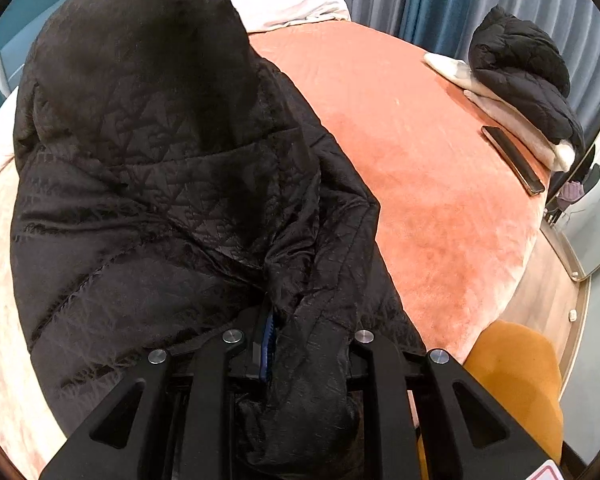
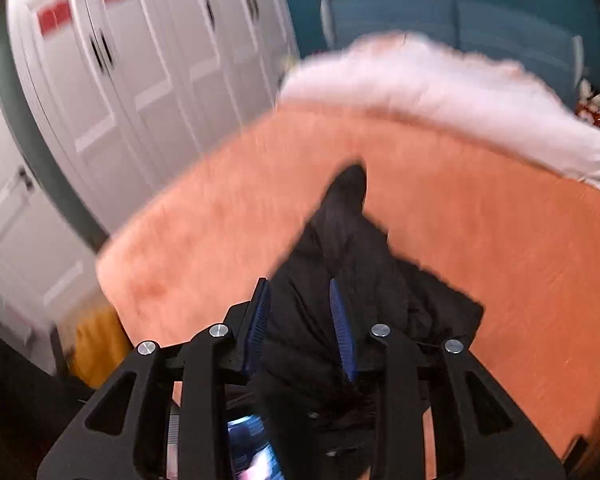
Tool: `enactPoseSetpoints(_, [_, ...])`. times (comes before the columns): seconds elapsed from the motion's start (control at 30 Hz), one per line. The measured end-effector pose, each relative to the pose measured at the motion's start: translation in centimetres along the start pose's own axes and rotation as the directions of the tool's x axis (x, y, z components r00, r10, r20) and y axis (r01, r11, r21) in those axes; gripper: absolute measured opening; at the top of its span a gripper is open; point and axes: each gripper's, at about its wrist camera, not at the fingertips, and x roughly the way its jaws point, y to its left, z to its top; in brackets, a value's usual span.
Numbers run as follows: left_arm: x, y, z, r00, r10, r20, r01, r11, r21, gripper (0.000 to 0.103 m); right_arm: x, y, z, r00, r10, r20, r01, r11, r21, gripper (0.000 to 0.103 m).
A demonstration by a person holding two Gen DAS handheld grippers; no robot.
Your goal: Fold large clothes
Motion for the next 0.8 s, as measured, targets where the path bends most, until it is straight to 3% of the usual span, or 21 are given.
enactPoseSetpoints(0.07, [-0.1,-0.1,-0.3,1.000,0.000,0.011,0.000,1.000,-0.009,0.016,3.6,-2.2,-0.3,0.993,-0.052,-0.106,0.055,0.998,0.029,0.023])
enactPoseSetpoints(0.1, [-0.1,-0.4,-0.4,1.000,0.003,0.016,-0.003,1.000,-0.009,0.016,4.3,-3.5,-1.2,0.989,-0.069,-0.131,0.075,0.996,0.046,0.014])
enactPoseSetpoints(0.17, [-0.4,-0.6,-0.8,1.000,0.009,0.029,-0.010,1.000,0.003,0.017,5.5,-5.9,-2.6,0.979,-0.106,-0.173,0.127,0.986,0.112,0.010])
enactPoseSetpoints(0.3, [-2.5,-1.4,-1.3,0.998,-0.004,0.061,0.003,1.000,0.006,0.024,6.7,-9.6,-6.1,0.979,-0.078,-0.190,0.123,0.963,0.239,0.003])
enactPoseSetpoints(0.47, [-8.2,-0.9,-1.9,0.974,-0.148,0.173,0.159,0.986,-0.047,0.029,8.4,-11.5,-8.8,0.986,-0.027,-0.166,0.082,0.939,0.333,0.000])
enactPoseSetpoints(0.53, [-10.1,-0.2,-1.8,0.964,-0.161,0.212,0.177,0.982,-0.062,0.032,9.4,-12.5,-9.4,0.986,-0.011,-0.164,0.071,0.930,0.361,0.000])
enactPoseSetpoints(0.73, [-8.1,3.8,-1.1,0.987,-0.076,0.144,0.104,0.975,-0.195,0.034,12.9,-15.4,-11.6,0.981,-0.053,-0.188,0.128,0.900,0.416,0.000])
enactPoseSetpoints(0.8, [-6.8,4.3,-1.3,0.987,-0.100,0.124,0.126,0.968,-0.216,0.034,13.5,-16.6,-12.7,0.984,-0.037,-0.174,0.115,0.882,0.458,0.000])
